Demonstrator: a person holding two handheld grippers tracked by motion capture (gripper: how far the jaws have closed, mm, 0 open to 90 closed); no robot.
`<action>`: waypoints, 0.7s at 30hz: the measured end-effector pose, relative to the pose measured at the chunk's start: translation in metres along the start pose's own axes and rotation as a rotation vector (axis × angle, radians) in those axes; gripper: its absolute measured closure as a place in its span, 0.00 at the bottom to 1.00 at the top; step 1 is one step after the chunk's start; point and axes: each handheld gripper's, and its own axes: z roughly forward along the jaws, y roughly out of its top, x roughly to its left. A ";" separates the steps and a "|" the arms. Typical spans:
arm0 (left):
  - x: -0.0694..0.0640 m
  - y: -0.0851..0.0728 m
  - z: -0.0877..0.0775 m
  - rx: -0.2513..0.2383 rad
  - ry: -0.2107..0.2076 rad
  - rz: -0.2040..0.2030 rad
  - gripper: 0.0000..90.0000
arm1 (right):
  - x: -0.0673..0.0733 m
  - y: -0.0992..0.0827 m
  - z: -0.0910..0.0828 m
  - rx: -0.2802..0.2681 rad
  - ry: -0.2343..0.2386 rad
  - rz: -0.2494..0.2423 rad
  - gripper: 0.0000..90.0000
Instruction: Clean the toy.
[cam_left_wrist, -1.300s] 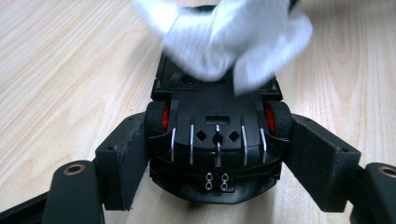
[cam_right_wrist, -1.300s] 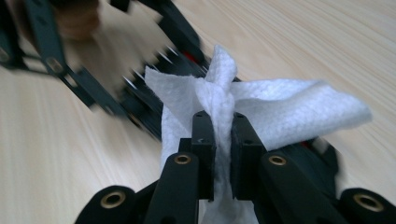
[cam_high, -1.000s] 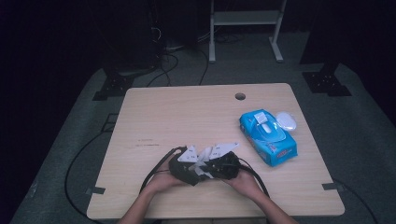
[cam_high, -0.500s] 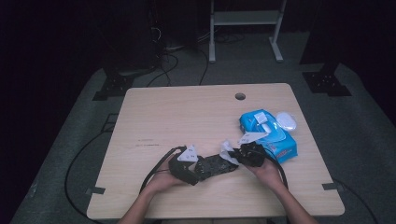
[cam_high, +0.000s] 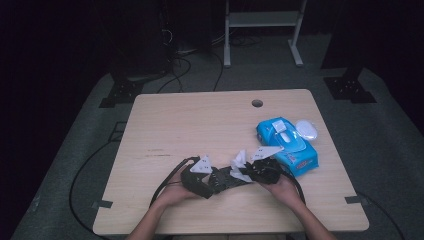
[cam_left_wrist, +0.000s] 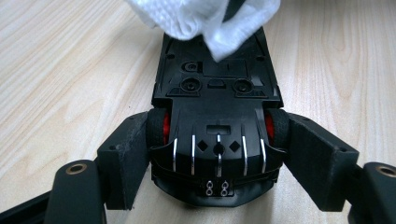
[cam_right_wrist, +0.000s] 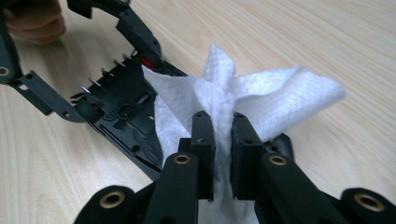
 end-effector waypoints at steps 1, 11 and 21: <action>0.000 0.000 0.000 0.000 0.000 0.000 0.29 | 0.000 0.000 0.000 0.000 0.000 0.000 0.90; 0.000 0.000 0.000 -0.001 -0.002 -0.005 0.29 | -0.012 -0.011 -0.012 0.008 -0.009 0.058 0.90; -0.001 0.000 0.002 0.016 0.003 0.001 0.29 | 0.007 -0.002 -0.006 0.016 0.127 0.014 0.90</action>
